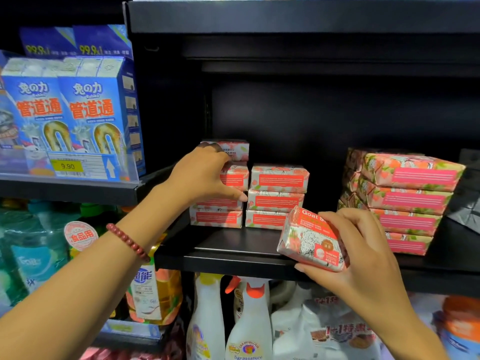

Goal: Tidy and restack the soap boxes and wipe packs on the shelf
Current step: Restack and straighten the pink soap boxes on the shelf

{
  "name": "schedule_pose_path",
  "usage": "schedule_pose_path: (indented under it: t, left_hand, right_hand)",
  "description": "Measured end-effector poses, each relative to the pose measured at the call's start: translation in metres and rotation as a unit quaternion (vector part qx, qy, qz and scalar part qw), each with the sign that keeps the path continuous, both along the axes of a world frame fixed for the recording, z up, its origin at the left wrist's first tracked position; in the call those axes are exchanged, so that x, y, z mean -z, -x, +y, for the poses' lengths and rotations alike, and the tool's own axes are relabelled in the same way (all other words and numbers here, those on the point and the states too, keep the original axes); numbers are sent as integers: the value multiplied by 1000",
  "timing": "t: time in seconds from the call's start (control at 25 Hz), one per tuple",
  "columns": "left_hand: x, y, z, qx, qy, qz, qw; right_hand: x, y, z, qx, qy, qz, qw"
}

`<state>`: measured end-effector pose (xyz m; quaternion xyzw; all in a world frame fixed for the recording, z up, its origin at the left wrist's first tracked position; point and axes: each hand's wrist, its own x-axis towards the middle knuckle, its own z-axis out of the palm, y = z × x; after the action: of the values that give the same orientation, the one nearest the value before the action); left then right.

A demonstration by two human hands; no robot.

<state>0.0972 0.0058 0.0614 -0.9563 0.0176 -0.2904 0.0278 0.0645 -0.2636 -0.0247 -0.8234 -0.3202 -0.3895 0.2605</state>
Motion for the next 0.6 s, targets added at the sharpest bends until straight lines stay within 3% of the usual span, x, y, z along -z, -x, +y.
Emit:
schedule_pose_path:
  t: [0.24,0.48,0.6]
  left_hand:
    - [-2,13,-1,-12,6,-5,1000]
    - [30,58,-10,73,8,-98,992]
    - [58,77,-23,100,12,-96,990]
  right_hand:
    - [-13,-4,-1,-19,-14,-6,1000]
    - [-65,-28,14,-51,-30,-23,998]
    - [-92,-50,30,-44,-8,-14,999]
